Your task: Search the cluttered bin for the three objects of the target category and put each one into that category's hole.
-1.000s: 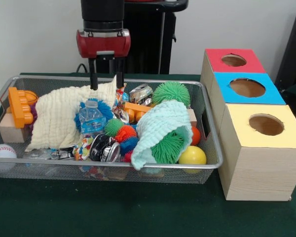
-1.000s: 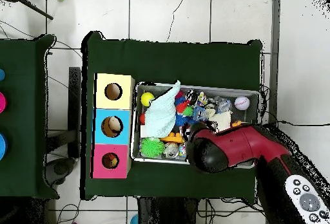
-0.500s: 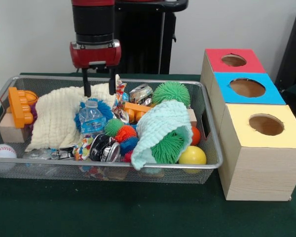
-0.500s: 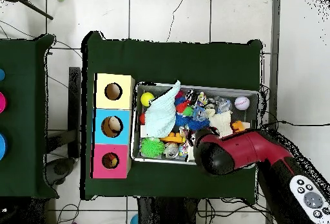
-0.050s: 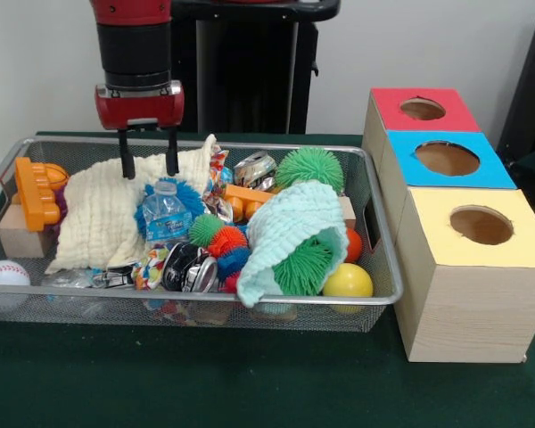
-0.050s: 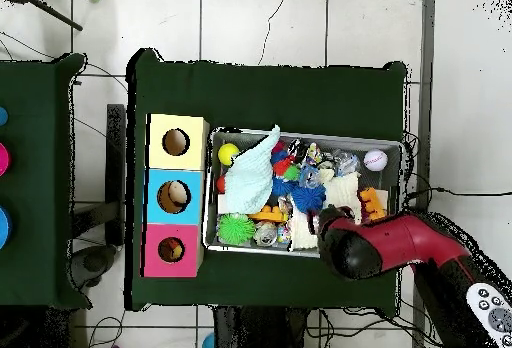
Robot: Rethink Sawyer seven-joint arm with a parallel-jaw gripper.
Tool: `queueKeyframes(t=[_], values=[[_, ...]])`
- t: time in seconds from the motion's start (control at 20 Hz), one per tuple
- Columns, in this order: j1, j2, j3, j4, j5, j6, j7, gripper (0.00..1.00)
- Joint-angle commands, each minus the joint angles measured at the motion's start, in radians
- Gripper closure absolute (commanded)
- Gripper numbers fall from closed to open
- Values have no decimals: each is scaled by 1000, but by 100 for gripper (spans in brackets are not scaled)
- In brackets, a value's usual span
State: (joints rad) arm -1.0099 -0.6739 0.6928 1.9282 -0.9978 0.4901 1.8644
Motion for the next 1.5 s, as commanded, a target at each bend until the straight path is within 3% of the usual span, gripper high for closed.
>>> queueKeyframes(t=[0.05, 0.3, 0.5, 0.75, 0.8, 1.05, 1.15, 1.5], values=[[51, 75, -9, -112, -145, -4, -225, 0], [132, 125, -81, -167, -266, -78, -65, 0], [192, 153, -131, -210, -315, -100, 20, 0], [197, 177, -149, -232, -298, -156, 59, 0], [190, 179, -151, -230, -268, -166, 52, 100], [149, 181, -114, -201, -160, -139, 41, 100], [154, 122, -85, -152, -105, -99, 5, 100], [168, -46, -30, -43, 204, 77, -5, 100]])
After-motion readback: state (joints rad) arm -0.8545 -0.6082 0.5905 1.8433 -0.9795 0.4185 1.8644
